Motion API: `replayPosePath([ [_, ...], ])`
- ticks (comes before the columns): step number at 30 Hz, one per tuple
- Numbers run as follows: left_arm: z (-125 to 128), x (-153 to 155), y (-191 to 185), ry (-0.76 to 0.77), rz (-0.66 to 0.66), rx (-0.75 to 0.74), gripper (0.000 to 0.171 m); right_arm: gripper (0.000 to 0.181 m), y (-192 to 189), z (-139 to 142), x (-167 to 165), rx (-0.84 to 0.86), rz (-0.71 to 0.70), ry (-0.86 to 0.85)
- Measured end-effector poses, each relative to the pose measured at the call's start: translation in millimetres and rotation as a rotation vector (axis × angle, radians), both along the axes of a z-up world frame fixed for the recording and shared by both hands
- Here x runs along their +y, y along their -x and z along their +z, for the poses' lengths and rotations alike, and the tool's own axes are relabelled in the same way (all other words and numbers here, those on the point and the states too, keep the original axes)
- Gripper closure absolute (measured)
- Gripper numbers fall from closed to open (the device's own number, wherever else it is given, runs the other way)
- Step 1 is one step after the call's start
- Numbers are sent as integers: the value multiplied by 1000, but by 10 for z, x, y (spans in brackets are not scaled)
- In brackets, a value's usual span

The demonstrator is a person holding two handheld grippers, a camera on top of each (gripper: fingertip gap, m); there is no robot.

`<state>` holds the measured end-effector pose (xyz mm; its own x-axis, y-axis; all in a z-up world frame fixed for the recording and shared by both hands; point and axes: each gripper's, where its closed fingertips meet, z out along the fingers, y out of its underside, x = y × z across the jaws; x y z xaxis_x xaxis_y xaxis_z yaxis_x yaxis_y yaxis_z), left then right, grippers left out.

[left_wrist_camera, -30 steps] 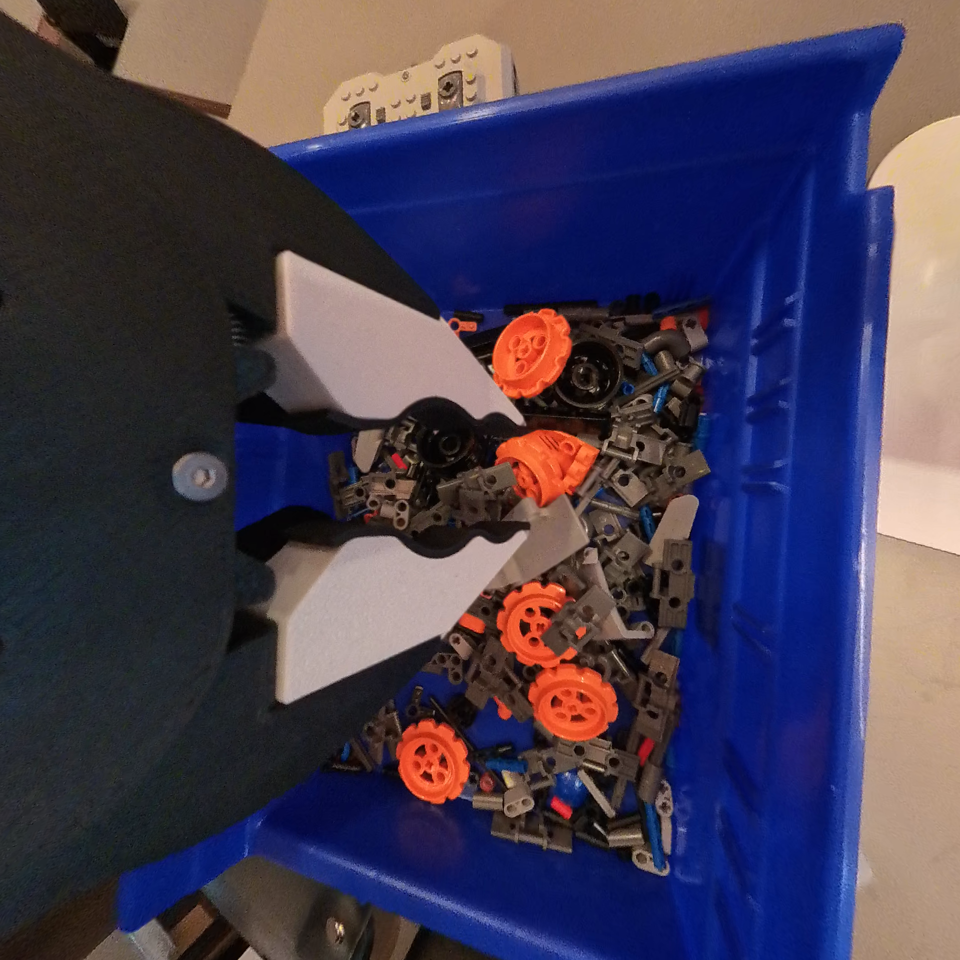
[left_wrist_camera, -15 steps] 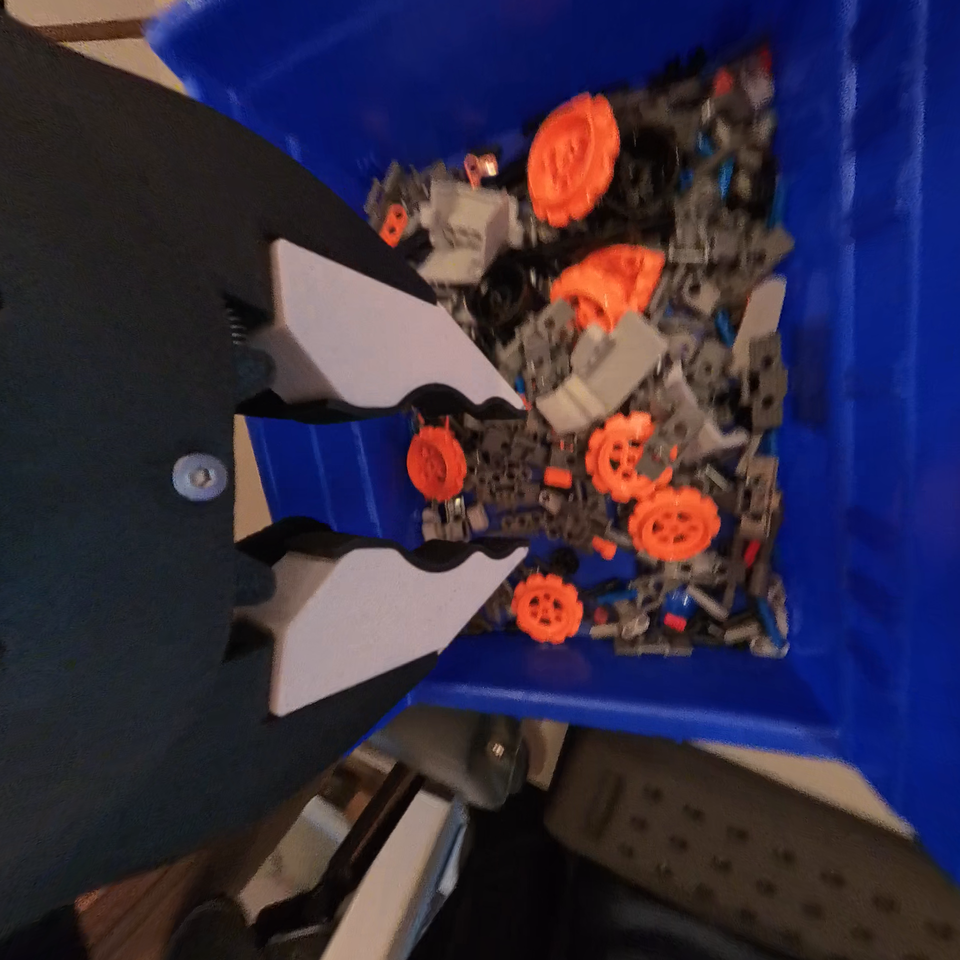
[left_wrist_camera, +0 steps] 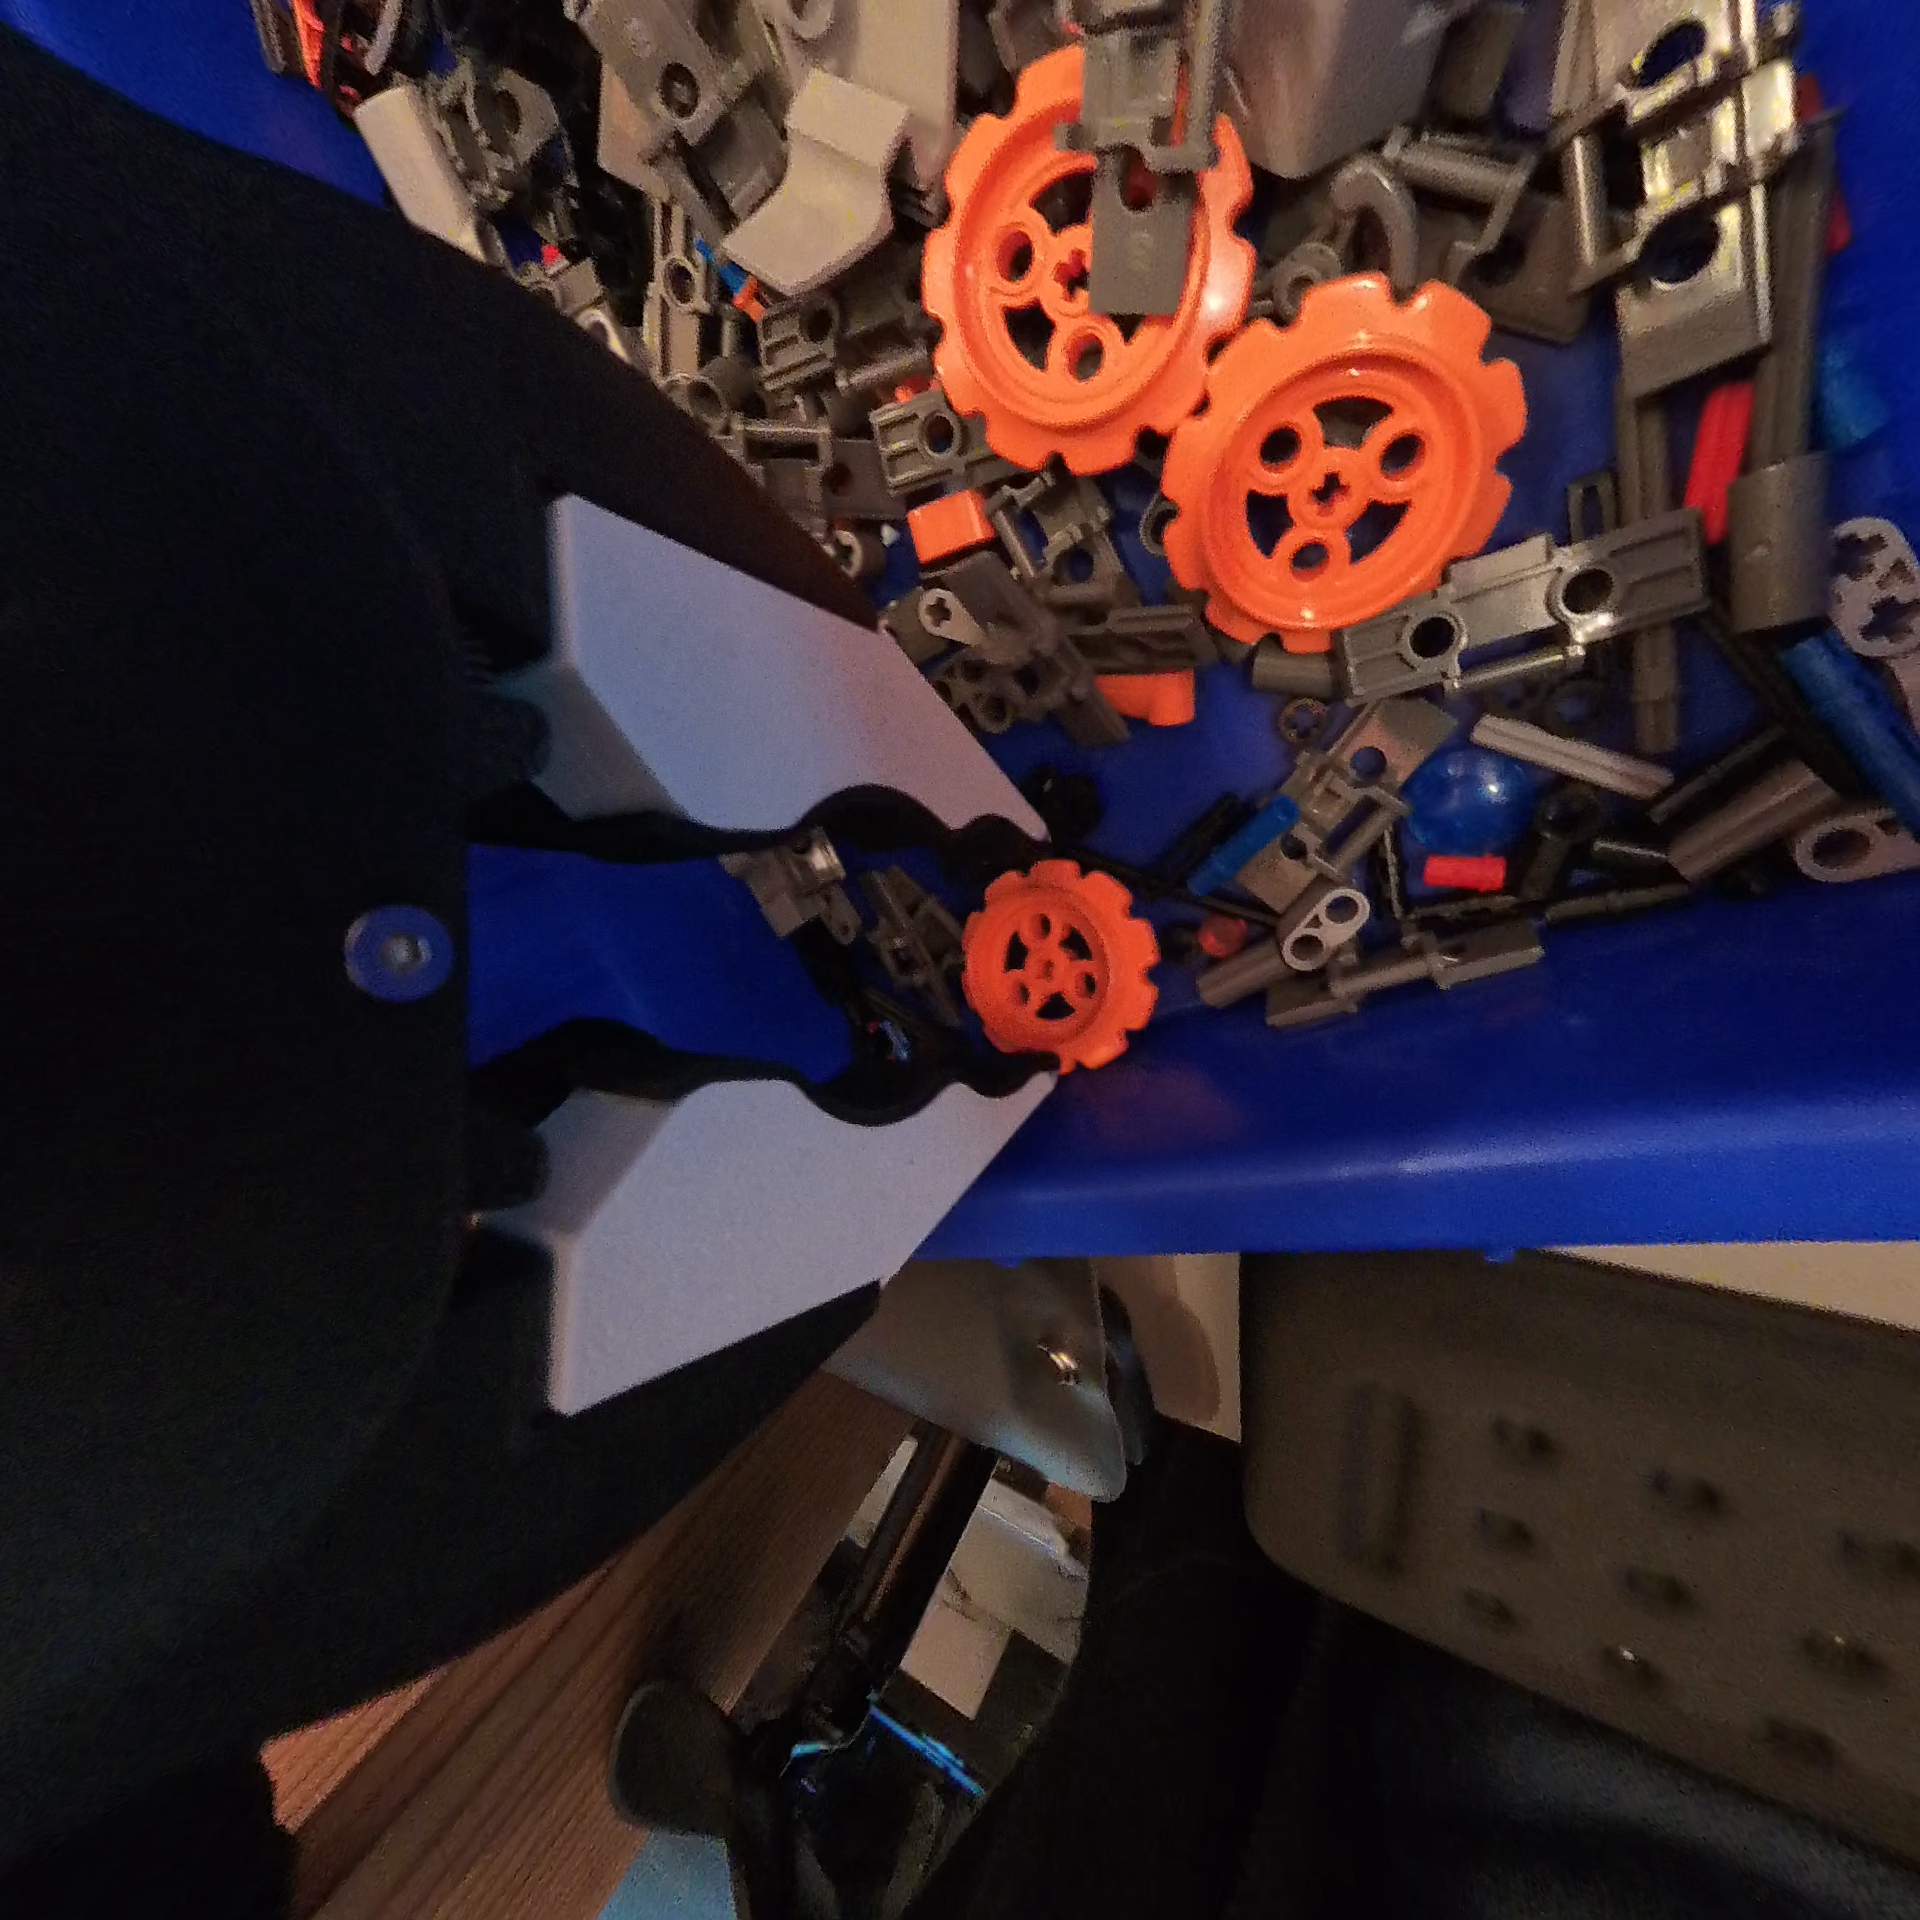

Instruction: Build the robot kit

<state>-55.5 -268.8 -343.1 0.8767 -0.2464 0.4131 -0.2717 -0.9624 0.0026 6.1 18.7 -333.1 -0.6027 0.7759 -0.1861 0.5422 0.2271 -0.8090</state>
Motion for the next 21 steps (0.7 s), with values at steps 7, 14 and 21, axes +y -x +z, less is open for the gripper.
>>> replayPosePath([
  [7,-30,32,59,-2,19,36,137,118,1,4,2,2,-1,1],
  [14,85,56,391,-41,75,117,137,118,-1,6,2,2,0,1],
  [21,307,206,981,-145,173,296,137,118,1,9,5,4,-2,2],
])
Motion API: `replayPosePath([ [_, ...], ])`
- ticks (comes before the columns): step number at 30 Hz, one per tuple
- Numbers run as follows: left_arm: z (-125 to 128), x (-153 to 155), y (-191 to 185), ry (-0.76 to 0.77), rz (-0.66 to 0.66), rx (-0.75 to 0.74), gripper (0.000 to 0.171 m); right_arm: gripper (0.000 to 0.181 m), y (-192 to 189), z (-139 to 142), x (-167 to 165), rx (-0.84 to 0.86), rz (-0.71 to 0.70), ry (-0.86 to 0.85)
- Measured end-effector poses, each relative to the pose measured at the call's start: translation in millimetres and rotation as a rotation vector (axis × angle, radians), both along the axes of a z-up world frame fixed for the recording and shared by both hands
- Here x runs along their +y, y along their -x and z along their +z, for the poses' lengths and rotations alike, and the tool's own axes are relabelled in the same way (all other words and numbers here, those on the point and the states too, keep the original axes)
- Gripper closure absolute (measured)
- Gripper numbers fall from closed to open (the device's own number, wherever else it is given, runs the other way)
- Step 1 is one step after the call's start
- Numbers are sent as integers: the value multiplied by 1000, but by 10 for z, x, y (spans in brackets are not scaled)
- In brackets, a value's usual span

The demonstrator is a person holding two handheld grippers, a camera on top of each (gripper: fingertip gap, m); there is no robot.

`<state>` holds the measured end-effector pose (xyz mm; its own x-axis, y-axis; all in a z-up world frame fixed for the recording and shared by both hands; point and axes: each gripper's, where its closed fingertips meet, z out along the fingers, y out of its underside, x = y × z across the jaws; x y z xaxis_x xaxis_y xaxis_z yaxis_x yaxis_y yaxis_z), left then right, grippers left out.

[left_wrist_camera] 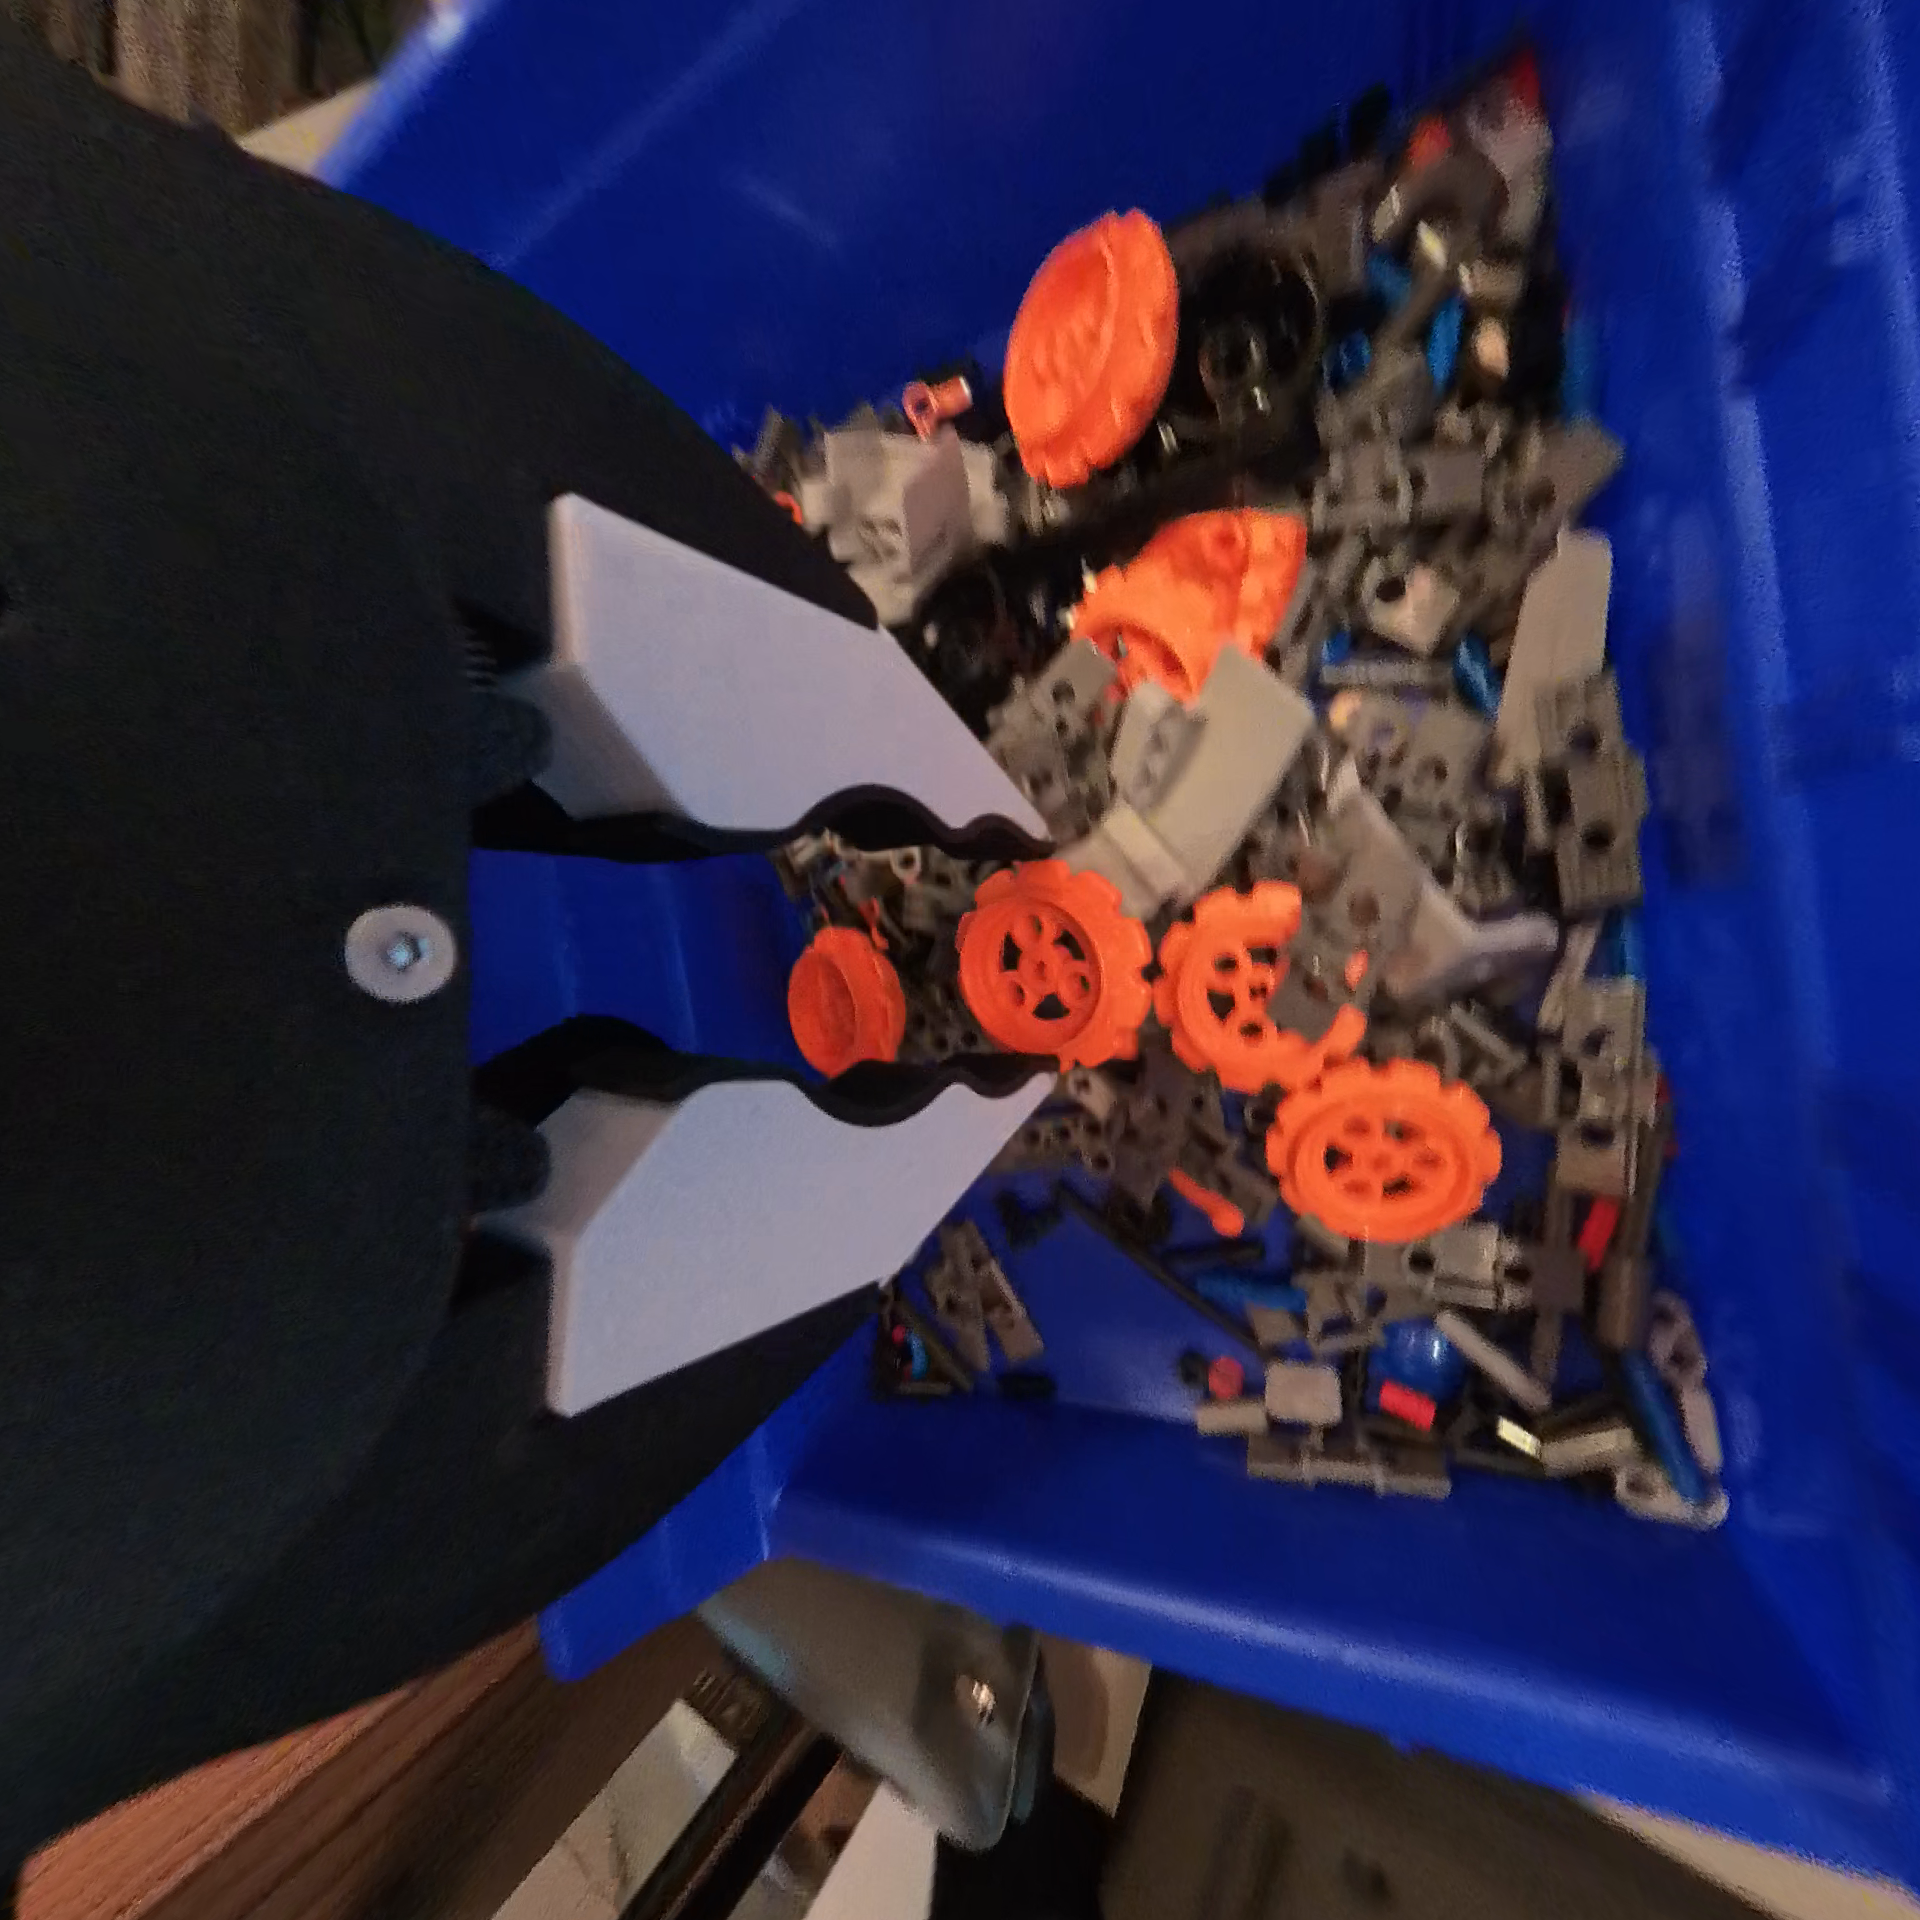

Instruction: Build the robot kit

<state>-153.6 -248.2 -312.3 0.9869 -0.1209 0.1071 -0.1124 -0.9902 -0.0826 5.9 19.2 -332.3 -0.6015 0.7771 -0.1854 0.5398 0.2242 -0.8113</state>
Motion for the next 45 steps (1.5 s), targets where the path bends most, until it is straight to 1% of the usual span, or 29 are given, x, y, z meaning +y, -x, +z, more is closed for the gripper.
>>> replayPosePath([
  [3,55,49,237,-33,54,61,137,118,0,-2,-1,0,0,-1],
  [4,56,63,266,-41,69,54,137,118,0,-1,0,0,0,-1],
  [6,18,33,372,-22,95,91,136,118,0,-1,-1,0,0,0],
  [8,10,37,336,-26,106,57,131,118,1,-1,0,0,0,0],
  [11,55,26,302,-31,98,62,130,118,1,0,-1,0,0,1],
  [12,82,32,263,-37,86,58,131,118,1,0,-1,0,0,1],
  [15,137,32,-12,-35,30,-32,138,118,1,-1,-2,0,0,2],
  [17,118,-11,-141,-6,-15,-53,143,118,1,-1,-2,-1,1,2],
  [19,79,-59,-293,27,-17,-117,153,118,0,-2,-3,-1,1,2],
  [20,53,-66,-377,29,-25,-152,155,118,1,-2,-3,-1,1,2],
  [23,-49,-95,-528,47,-50,-185,155,118,1,-9,-4,-3,1,-2],
  [26,-98,16,-703,7,-68,-234,156,118,2,-11,-4,-5,2,-1],
  [28,-161,80,-750,-8,-91,-216,153,118,-1,-13,-7,-6,4,-2],
  [30,-196,156,-824,-37,-102,-232,152,118,0,-9,-7,-4,3,-1],
  [33,-253,233,-863,-60,-98,-225,149,118,-1,-6,-5,-1,3,-1],
  [36,-322,259,-894,-47,-88,-225,150,118,0,0,-3,3,1,1],
  [37,-357,272,-876,-44,-87,-202,152,118,0,1,-4,4,1,0],
  [38,-378,293,-848,-47,-81,-177,161,118,0,2,-3,5,1,0],
  [39,-378,317,-845,-53,-69,-176,162,118,0,4,-1,6,0,1],
  [41,-395,353,-709,-64,-14,-117,164,118,1,7,-2,8,0,1],
  [45,-398,351,-504,-80,77,-69,171,118,1,10,-1,9,0,3],
])
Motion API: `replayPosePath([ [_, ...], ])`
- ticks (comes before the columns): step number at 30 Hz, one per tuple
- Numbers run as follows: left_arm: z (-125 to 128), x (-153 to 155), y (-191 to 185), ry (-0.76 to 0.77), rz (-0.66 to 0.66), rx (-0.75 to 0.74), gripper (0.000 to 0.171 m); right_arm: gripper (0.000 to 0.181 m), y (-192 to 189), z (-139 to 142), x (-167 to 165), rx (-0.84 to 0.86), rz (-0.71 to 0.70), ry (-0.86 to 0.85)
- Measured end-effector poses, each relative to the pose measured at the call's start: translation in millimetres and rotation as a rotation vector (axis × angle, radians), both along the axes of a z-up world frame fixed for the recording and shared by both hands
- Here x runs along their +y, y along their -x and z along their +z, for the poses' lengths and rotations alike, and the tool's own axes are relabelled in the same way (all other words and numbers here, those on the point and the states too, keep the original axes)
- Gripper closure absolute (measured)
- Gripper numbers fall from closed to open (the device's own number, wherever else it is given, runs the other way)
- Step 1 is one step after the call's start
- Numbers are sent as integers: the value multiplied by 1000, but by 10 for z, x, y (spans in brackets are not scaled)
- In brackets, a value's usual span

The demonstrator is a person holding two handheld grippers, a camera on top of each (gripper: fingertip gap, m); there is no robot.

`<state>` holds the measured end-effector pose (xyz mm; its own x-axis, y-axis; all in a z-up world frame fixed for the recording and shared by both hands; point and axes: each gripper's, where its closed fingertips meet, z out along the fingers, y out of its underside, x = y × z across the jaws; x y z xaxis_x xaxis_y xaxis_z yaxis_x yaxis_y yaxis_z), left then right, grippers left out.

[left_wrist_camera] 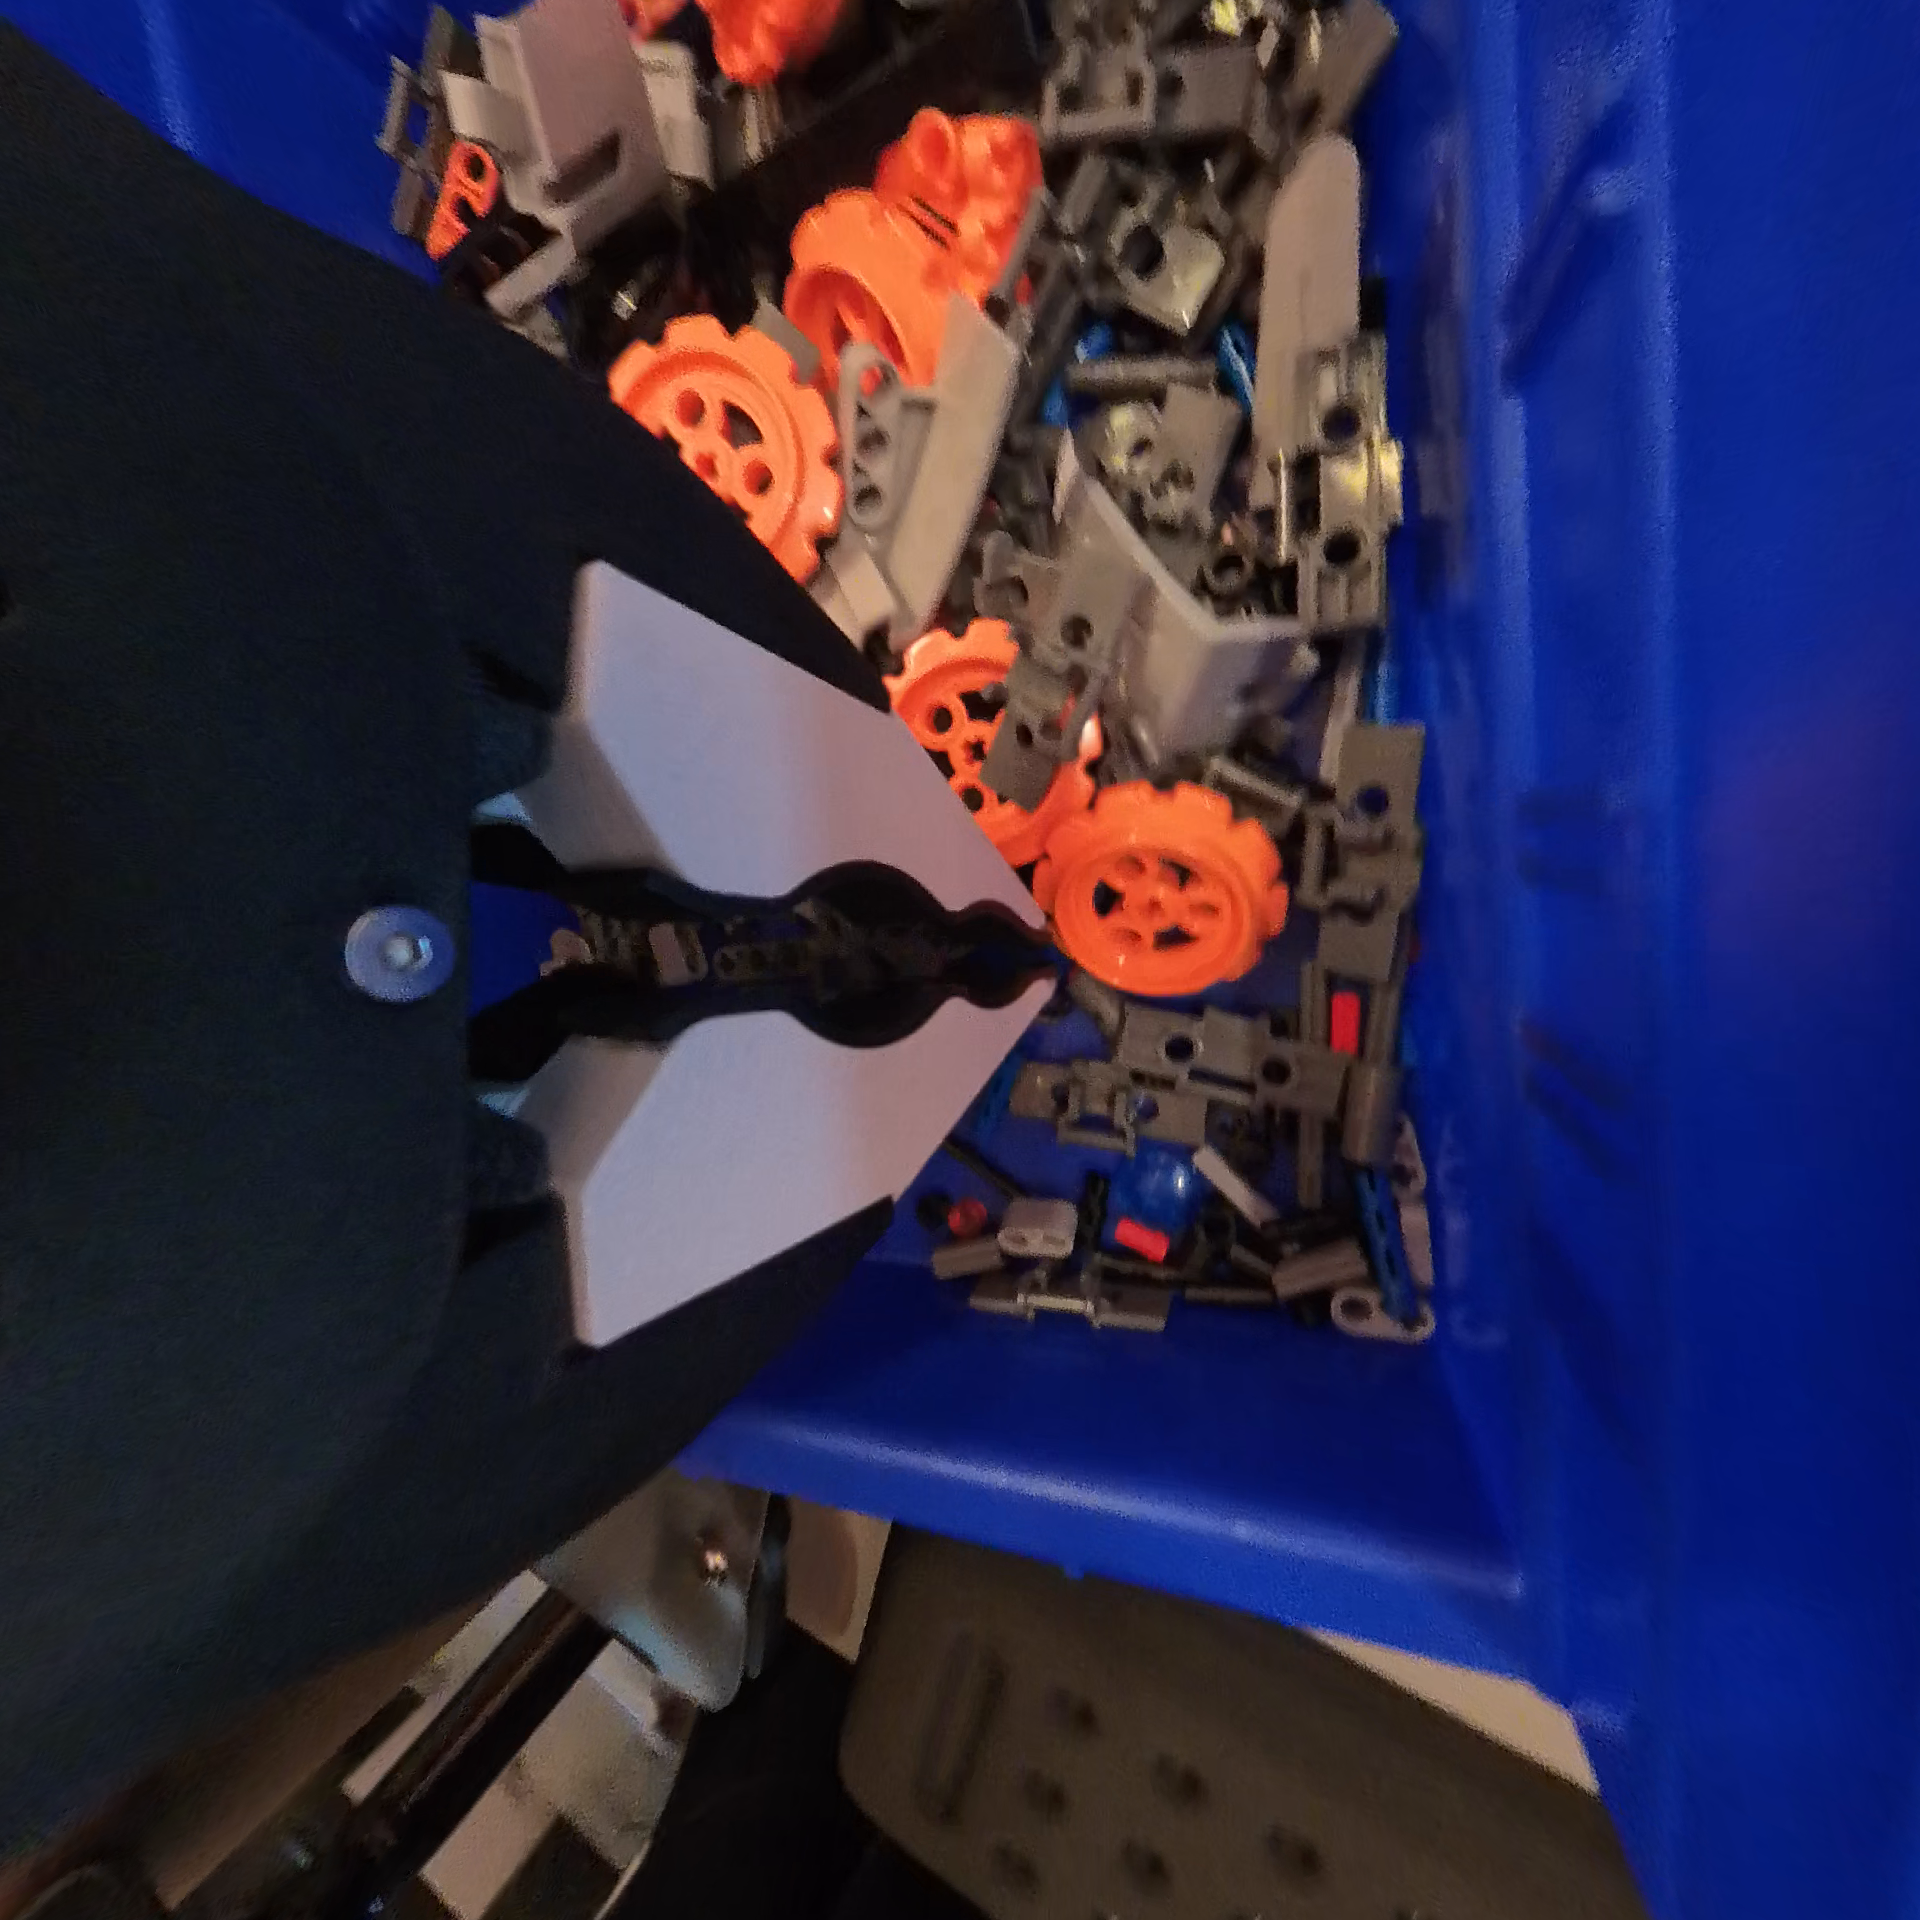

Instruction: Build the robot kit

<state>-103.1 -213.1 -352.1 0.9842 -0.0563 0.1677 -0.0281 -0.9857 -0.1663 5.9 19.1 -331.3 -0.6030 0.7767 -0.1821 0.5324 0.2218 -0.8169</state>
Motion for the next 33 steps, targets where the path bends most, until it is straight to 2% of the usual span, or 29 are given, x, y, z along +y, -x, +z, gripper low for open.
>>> replayPosePath([
  [3,52,8,159,-29,72,28,171,117,-1,-1,-1,-1,1,0],
  [6,98,-29,208,-26,63,45,167,117,0,1,-1,0,1,2],
  [13,246,173,-191,-124,-64,-75,160,117,-1,0,-2,-1,2,0],
  [17,172,280,-382,-135,-94,-135,157,117,-1,1,-3,0,1,0],
  [22,65,273,-507,-86,-122,-168,150,117,-2,3,-2,1,1,0],
  [27,18,246,-535,-80,-118,-177,162,117,-1,3,-1,0,1,2],
  [30,26,132,-402,-42,-126,-112,166,118,-1,5,1,0,0,4],
  [33,72,13,-357,-18,-103,-144,168,117,-1,5,-1,0,1,4],
])
